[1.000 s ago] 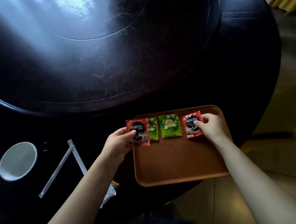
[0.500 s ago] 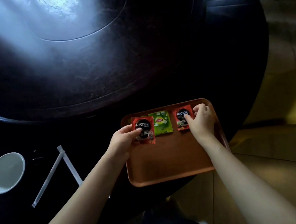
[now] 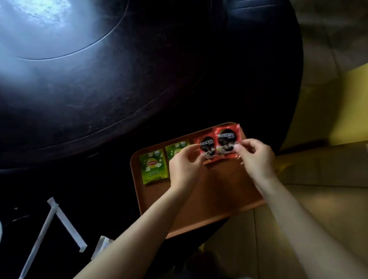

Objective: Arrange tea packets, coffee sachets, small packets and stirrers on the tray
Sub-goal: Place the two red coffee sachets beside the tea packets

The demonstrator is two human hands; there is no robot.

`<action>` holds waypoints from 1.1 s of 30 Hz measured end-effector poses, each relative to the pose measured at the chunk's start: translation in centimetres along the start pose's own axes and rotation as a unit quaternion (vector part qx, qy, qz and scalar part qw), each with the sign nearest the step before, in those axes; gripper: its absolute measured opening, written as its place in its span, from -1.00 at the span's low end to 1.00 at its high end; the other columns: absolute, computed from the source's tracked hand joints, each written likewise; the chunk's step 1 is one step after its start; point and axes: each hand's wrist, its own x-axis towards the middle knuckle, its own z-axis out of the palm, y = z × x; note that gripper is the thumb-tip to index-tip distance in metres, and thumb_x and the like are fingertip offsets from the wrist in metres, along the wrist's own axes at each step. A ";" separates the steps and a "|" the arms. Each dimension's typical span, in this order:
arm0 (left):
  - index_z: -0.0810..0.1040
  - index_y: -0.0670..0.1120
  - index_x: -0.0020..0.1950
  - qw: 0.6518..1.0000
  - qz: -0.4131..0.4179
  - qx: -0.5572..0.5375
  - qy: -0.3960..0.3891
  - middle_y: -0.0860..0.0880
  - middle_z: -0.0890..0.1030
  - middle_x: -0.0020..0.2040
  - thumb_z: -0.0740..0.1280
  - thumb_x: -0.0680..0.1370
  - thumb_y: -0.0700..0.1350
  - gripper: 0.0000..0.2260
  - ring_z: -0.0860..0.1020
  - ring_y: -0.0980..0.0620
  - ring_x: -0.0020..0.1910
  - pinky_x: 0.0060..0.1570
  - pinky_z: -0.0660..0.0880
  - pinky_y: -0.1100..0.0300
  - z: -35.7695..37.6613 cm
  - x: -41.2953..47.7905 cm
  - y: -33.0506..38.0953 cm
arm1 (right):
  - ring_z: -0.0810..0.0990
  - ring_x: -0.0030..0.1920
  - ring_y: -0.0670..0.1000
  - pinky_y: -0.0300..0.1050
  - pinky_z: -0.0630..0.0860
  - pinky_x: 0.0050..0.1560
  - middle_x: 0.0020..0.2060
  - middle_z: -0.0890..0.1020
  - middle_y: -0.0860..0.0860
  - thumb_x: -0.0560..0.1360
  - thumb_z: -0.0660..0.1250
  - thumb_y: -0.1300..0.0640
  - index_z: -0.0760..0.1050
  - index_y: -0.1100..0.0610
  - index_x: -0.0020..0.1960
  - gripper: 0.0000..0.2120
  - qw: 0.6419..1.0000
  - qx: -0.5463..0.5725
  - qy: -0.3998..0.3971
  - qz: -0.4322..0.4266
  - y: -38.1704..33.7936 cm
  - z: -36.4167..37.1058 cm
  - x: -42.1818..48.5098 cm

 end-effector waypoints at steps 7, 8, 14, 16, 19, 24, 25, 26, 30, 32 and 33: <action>0.35 -0.15 0.36 0.917 0.246 0.303 -0.085 -0.18 0.30 0.46 0.17 0.56 -0.23 -0.65 0.17 -0.12 0.48 0.43 0.21 0.02 3.5 1.0 -1.6 | 0.53 -0.20 0.02 -0.20 0.40 -0.23 -0.08 0.66 0.19 0.49 0.31 0.21 0.56 0.26 0.00 -0.85 0.987 -0.155 0.045 -0.012 0.9 -0.3 3.3; 0.32 -0.14 0.38 0.909 0.247 0.325 -0.090 -0.16 0.26 0.48 0.15 0.57 -0.24 -0.63 0.12 -0.10 0.50 0.44 0.20 0.03 3.7 1.1 -1.9 | 0.55 -0.18 0.05 -0.21 0.38 -0.23 -0.07 0.66 0.19 0.49 0.30 0.21 0.56 0.26 0.00 -0.85 0.982 -0.179 0.047 -0.023 0.9 -0.1 3.4; 0.33 -0.13 0.38 0.902 0.246 0.345 -0.083 -0.16 0.28 0.47 0.16 0.57 -0.23 -0.64 0.12 -0.10 0.50 0.42 0.20 0.04 4.0 1.4 -2.3 | 0.47 0.08 0.17 -0.10 0.47 -0.09 0.06 0.51 0.22 0.45 0.35 0.19 0.45 0.26 0.06 -0.77 0.956 -0.262 0.099 -0.089 1.0 1.2 2.5; 0.34 -0.14 0.37 0.903 0.247 0.342 -0.085 -0.17 0.29 0.46 0.15 0.57 -0.23 -0.64 0.13 -0.11 0.49 0.42 0.20 0.04 3.8 1.4 -2.3 | 0.48 0.08 0.18 -0.03 0.51 -0.02 0.06 0.51 0.23 0.44 0.37 0.20 0.44 0.26 0.11 -0.72 0.941 -0.281 0.094 -0.164 1.5 1.3 1.9; 0.35 -0.15 0.36 0.906 0.247 0.332 -0.083 -0.18 0.30 0.46 0.15 0.57 -0.22 -0.65 0.14 -0.11 0.49 0.41 0.22 0.03 3.6 1.2 -2.3 | 0.50 0.13 0.18 0.05 0.48 0.12 0.09 0.55 0.20 0.45 0.37 0.16 0.47 0.23 0.18 -0.66 0.907 -0.340 0.028 -0.249 2.6 1.2 1.2; 0.35 -0.15 0.37 0.911 0.239 0.326 -0.083 -0.18 0.30 0.46 0.15 0.58 -0.21 -0.65 0.13 -0.11 0.49 0.42 0.23 0.02 3.7 1.1 -2.1 | 0.50 0.19 0.17 0.09 0.45 0.20 0.13 0.57 0.18 0.46 0.35 0.13 0.46 0.22 0.22 -0.65 0.897 -0.365 0.007 -0.250 3.0 1.4 1.4; 0.35 -0.15 0.37 0.912 0.237 0.325 -0.084 -0.18 0.30 0.46 0.15 0.58 -0.21 -0.65 0.13 -0.11 0.49 0.42 0.23 0.01 3.6 1.1 -2.1 | 0.50 0.19 0.17 0.08 0.44 0.20 0.14 0.57 0.18 0.47 0.34 0.13 0.46 0.21 0.22 -0.65 0.895 -0.368 0.004 -0.251 2.8 1.4 1.5; 0.34 -0.15 0.37 0.912 0.235 0.325 -0.085 -0.18 0.30 0.46 0.15 0.57 -0.21 -0.65 0.13 -0.11 0.49 0.43 0.23 0.01 3.6 1.1 -2.0 | 0.50 0.20 0.17 0.08 0.44 0.20 0.15 0.56 0.18 0.47 0.34 0.13 0.46 0.21 0.23 -0.65 0.894 -0.370 0.000 -0.252 2.7 1.5 1.6; 0.32 -0.15 0.38 0.913 0.225 0.328 -0.086 -0.17 0.27 0.47 0.13 0.58 -0.21 -0.65 0.10 -0.10 0.50 0.45 0.21 0.01 3.3 1.1 -1.7 | 0.50 0.18 0.17 0.07 0.45 0.18 0.13 0.56 0.19 0.47 0.35 0.12 0.46 0.22 0.22 -0.65 0.891 -0.376 0.001 -0.253 2.7 1.5 1.7; 0.33 -0.16 0.37 0.913 0.223 0.331 -0.086 -0.18 0.26 0.47 0.12 0.58 -0.20 -0.65 0.09 -0.11 0.50 0.45 0.19 0.01 3.1 1.0 -1.6 | 0.50 0.16 0.18 0.07 0.46 0.16 0.12 0.56 0.19 0.47 0.35 0.12 0.46 0.22 0.21 -0.65 0.892 -0.374 0.002 -0.254 2.7 1.5 1.7; 0.33 -0.16 0.37 0.913 0.221 0.332 -0.084 -0.18 0.26 0.48 0.12 0.58 -0.20 -0.66 0.08 -0.11 0.50 0.46 0.18 0.01 3.1 0.9 -1.5 | 0.50 0.15 0.18 0.08 0.46 0.16 0.11 0.56 0.20 0.47 0.35 0.12 0.46 0.22 0.20 -0.66 0.893 -0.372 0.002 -0.255 2.7 1.5 1.7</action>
